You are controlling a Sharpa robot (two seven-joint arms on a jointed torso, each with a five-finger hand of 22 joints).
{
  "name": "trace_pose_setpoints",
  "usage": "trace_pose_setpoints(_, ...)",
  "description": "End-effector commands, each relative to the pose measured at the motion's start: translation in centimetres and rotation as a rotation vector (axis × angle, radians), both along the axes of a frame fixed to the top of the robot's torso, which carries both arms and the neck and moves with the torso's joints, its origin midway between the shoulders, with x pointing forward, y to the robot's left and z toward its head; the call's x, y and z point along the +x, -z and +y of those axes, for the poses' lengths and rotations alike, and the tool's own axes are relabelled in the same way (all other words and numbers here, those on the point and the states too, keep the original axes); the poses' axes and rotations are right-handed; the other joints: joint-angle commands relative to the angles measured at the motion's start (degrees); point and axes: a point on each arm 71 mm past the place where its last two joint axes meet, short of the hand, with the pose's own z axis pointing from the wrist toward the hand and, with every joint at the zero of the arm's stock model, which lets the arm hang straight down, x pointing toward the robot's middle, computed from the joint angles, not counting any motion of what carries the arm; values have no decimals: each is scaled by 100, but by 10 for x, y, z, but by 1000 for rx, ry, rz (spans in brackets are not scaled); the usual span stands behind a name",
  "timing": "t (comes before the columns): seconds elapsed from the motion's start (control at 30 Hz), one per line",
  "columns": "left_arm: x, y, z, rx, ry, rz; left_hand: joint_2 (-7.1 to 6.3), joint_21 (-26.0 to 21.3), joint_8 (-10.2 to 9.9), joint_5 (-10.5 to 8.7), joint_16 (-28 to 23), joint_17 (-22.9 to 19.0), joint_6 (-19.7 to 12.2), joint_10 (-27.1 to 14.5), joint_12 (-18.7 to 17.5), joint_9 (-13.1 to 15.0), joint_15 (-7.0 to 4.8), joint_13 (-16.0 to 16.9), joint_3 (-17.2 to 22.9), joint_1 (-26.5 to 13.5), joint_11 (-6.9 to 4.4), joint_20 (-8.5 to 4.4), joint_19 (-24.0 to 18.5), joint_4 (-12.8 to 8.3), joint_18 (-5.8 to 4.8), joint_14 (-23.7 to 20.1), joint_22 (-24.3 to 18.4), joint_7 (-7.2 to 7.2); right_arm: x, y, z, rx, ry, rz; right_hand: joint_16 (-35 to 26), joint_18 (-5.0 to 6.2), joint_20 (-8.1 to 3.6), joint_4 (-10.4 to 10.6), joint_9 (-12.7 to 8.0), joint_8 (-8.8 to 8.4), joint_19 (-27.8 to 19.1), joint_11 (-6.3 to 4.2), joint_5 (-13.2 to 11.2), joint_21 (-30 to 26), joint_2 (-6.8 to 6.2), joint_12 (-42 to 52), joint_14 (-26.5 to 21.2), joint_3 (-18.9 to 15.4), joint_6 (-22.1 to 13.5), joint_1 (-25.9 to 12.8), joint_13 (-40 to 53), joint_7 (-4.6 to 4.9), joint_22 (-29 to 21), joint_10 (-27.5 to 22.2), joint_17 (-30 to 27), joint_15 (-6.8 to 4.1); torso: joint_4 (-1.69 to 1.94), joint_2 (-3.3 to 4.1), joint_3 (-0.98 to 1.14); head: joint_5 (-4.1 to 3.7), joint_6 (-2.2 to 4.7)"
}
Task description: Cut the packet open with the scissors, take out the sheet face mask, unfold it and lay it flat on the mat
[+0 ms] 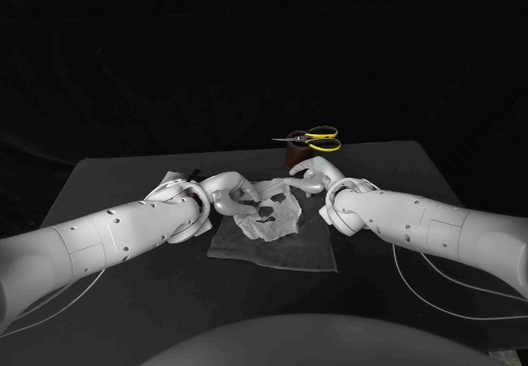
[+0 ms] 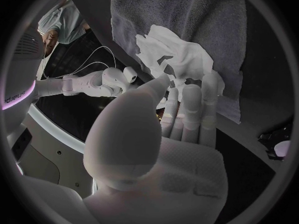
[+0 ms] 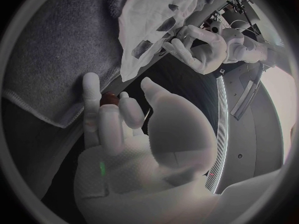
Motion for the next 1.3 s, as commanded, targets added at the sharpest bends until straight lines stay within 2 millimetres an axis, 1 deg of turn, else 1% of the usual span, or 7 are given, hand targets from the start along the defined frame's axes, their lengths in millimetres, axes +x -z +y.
trace_pose_setpoints(0.03, 0, -10, 2, -89, 5, -60, 8, -30, -29, -5, 49, 15, 53, 74, 50, -6, -10, 12, -26, 56, -26, 9, 16, 0, 91, 0, -11, 2, -6, -6, -2, 33, -28, -68, -306, 103, 1, 11, 26, 77, -32, 9, -15, -107, 102, -512, -249, 7, 187, 160, -382, 20, -45, -314, -433, 13, 2, -1, 1, 9, 0)
trace_pose_setpoints(0.17, 1, -18, 9, -138, -9, -96, -3, -31, -59, -5, 76, 4, 86, 192, 141, -15, -38, 23, -6, 71, -64, -20, 37, 4, 91, 9, -23, 28, -18, -12, -8, 69, -55, -123, -1525, 96, 38, -20, 0, 162, -367, -1, -13, -506, 225, -2350, -1232, 230, 558, 472, -1785, -3, -271, -1381, -1900, 31, 3, 2, -4, 17, 0)
trace_pose_setpoints(0.5, 6, -34, 25, -177, -17, -156, -26, -203, -184, -8, -204, -331, 66, 189, 216, -50, -82, -2, 27, 18, -129, -64, -176, 45, 80, -440, -107, -8, -50, -26, -23, 117, -156, -238, -3725, 88, 267, -333, -44, 230, -963, 147, -25, -1585, 108, -4509, -2360, 1326, 801, 882, -4244, 66, -1056, -1543, -3649, 239, 4, 0, 0, 33, 0)
trace_pose_setpoints(0.77, 11, -23, 17, -5, 61, -178, 74, -1363, -466, 5, -1482, -1140, -37, -238, -28, -98, 5, -14, -1767, 138, -151, 92, -781, 1205, 53, -1871, -771, -10, -77, -29, -22, -13, -334, -331, -5074, 98, 401, -613, -220, -62, -1077, 298, 1, -1957, 39, -5625, -2088, 1553, 802, 777, -5858, 190, -1364, -1134, -4530, 382, -13, 5, -9, 43, 0)
trace_pose_setpoints(0.97, 13, -14, 13, 46, 135, -226, -52, -3198, -578, 9, -3437, -2016, -66, -907, -113, -91, 881, -49, -2515, 324, -158, 616, -2637, 1251, -440, -3921, -1736, 67, -94, -22, -16, -215, -454, -351, -6338, 61, 809, -405, -475, -338, -1642, 562, 73, -2906, -372, -5961, -3119, 1357, 578, 462, -6629, 325, -2266, -1554, -5157, 814, -24, 2, -5, 39, 0)
trace_pose_setpoints(1.0, 13, -13, 13, 49, 144, -230, -32, -3889, -604, 15, -4959, -2470, -90, -1040, -117, -80, 589, -50, -2525, 356, -126, 703, -3467, 1280, -622, -4938, -2250, 76, -96, -21, -15, -239, -466, -356, -6446, 83, 856, -372, -513, -360, -1689, 579, 71, -2920, -381, -5950, -3161, 1282, 570, 467, -6706, 356, -2409, -1584, -5245, 844, -22, 3, -5, 28, 0)
trace_pose_setpoints(1.3, 7, -2, 6, 86, 230, -247, 23, -4701, -672, 11, -5569, -2625, -211, -1025, -109, -69, 291, -45, -2583, 160, -185, 734, -4696, 1286, -639, -5062, -3166, 56, -105, -16, -5, -429, -540, -411, -7257, -149, 1014, 8, -881, -585, -2956, 576, 35, -2947, -393, -5960, -3619, 471, 292, 559, -6846, 330, -3838, -2200, -5889, 822, -10, 1, -8, -5, 0)
